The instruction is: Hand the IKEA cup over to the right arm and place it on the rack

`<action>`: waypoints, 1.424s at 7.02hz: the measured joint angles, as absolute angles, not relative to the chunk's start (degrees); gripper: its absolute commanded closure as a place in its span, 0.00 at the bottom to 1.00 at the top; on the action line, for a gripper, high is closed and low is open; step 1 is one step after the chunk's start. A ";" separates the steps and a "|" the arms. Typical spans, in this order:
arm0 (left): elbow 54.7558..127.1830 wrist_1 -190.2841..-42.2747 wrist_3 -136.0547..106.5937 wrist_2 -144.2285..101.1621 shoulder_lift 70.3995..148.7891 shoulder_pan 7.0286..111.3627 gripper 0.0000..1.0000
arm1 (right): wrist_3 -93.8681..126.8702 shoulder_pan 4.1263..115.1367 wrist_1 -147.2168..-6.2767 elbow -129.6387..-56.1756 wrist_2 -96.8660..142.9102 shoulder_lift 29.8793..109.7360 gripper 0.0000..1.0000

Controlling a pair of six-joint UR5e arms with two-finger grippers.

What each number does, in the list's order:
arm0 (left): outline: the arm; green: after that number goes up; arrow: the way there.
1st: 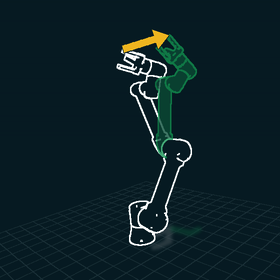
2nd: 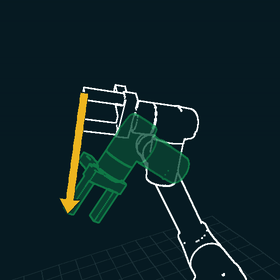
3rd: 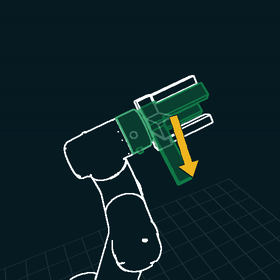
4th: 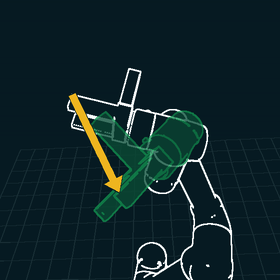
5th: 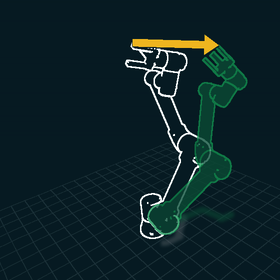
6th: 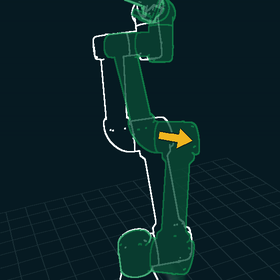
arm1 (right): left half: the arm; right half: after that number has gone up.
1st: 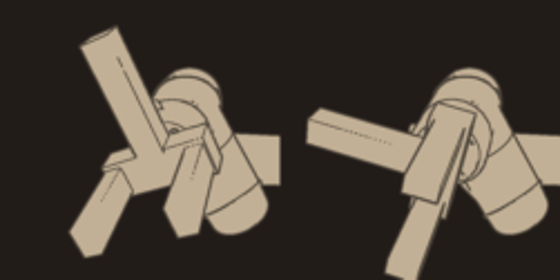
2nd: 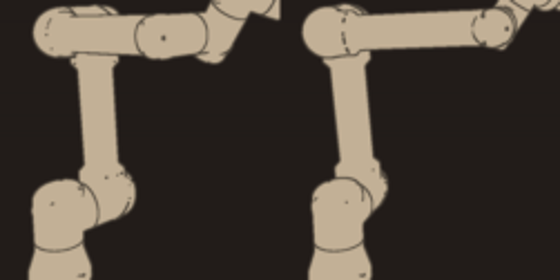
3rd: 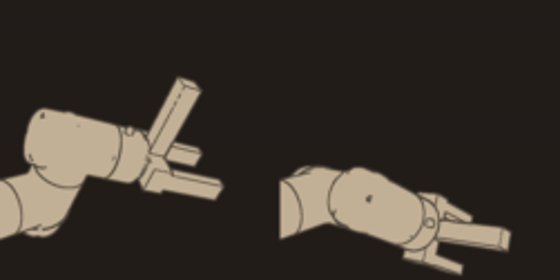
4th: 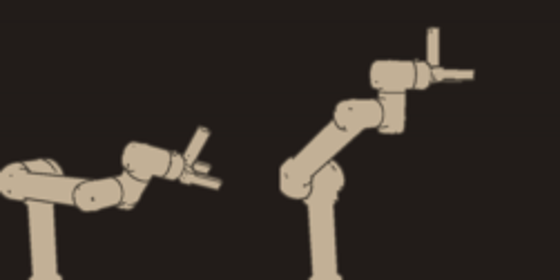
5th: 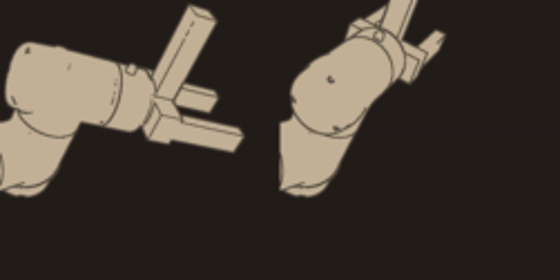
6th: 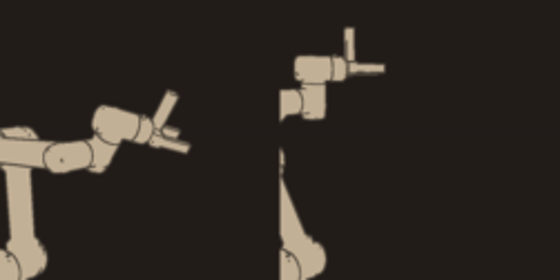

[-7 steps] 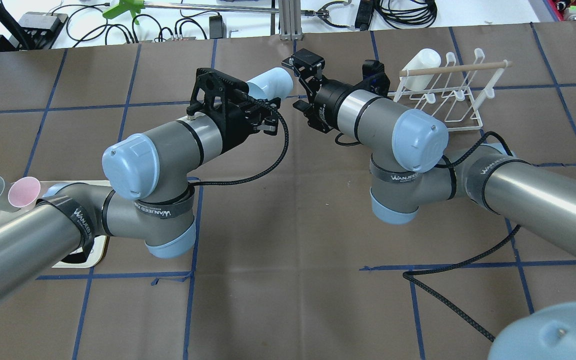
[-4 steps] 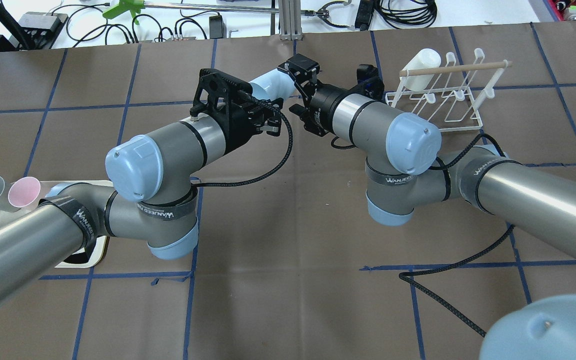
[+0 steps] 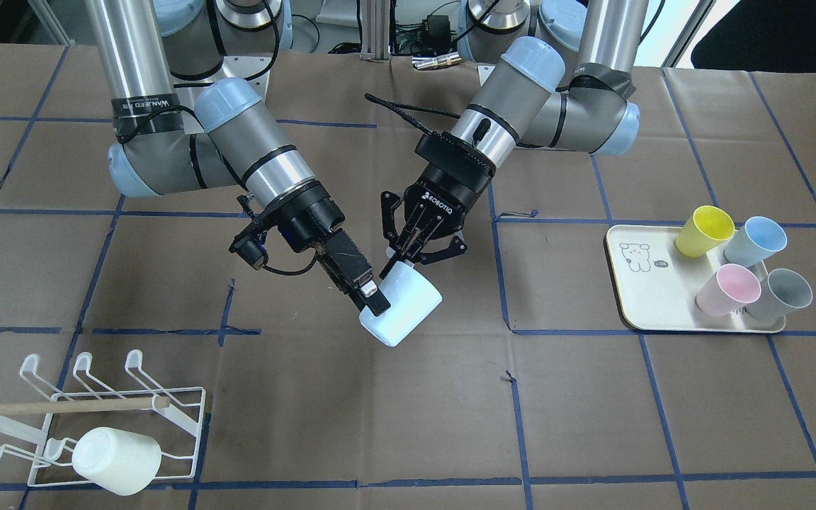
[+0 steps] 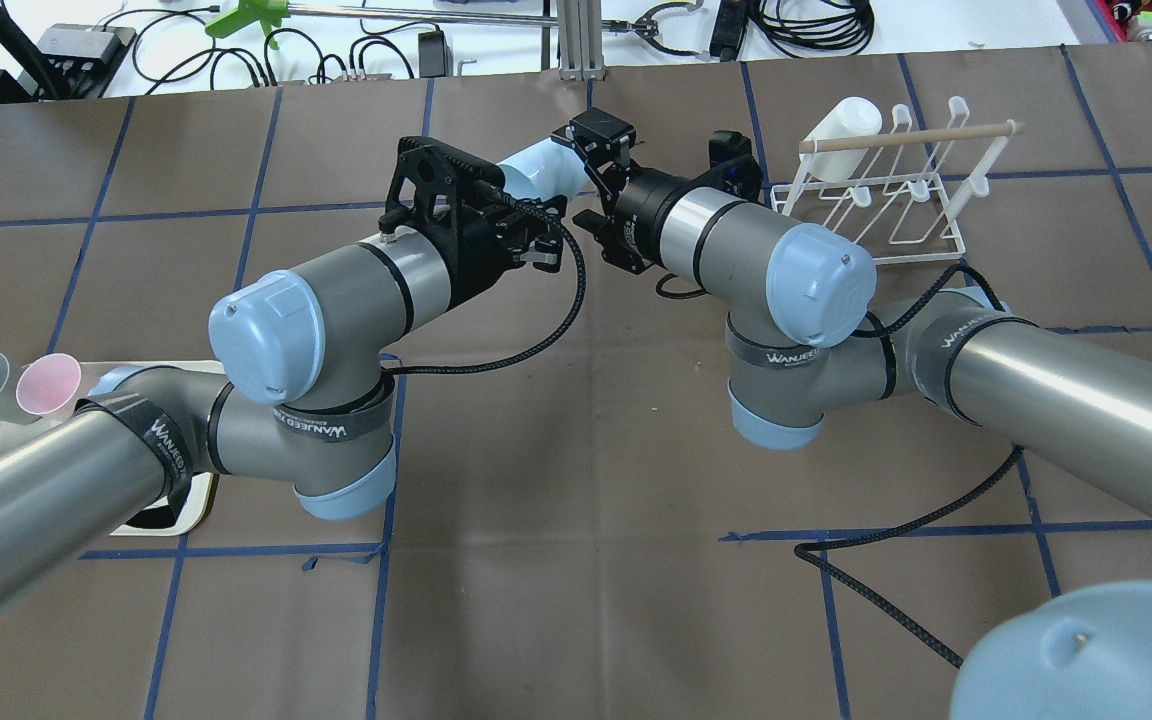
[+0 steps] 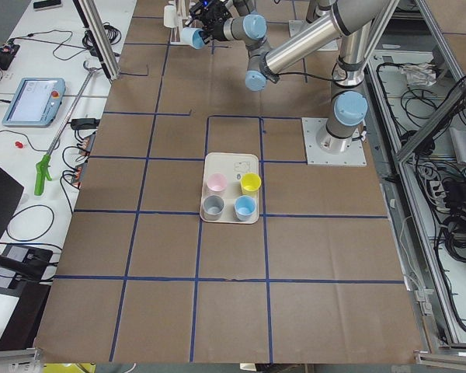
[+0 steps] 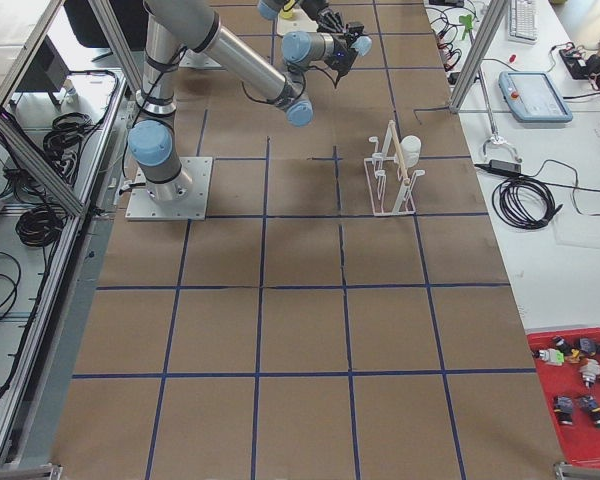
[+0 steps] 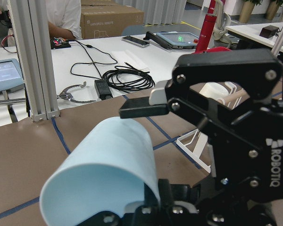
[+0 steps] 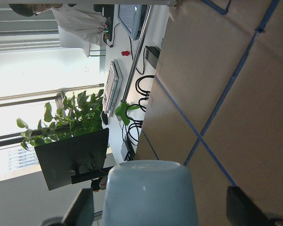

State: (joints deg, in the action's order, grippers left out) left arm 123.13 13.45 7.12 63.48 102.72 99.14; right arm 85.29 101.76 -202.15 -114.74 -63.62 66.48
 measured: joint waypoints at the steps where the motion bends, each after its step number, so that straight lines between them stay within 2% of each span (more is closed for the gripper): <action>1: 123.13 13.45 7.12 63.54 102.65 99.14 1.00 | 85.59 102.02 -201.98 -114.20 -63.68 66.23 0.02; 6: 123.22 13.36 7.04 63.39 102.87 99.23 1.00 | 86.22 103.01 -201.80 -112.51 -63.40 64.89 0.03; 7: 123.22 13.36 7.03 63.38 102.90 99.23 1.00 | 86.46 103.12 -201.80 -112.45 -63.23 64.83 0.05; 10: 123.22 13.37 7.03 63.38 102.90 99.23 1.00 | 86.57 103.17 -201.79 -112.52 -63.01 64.78 0.49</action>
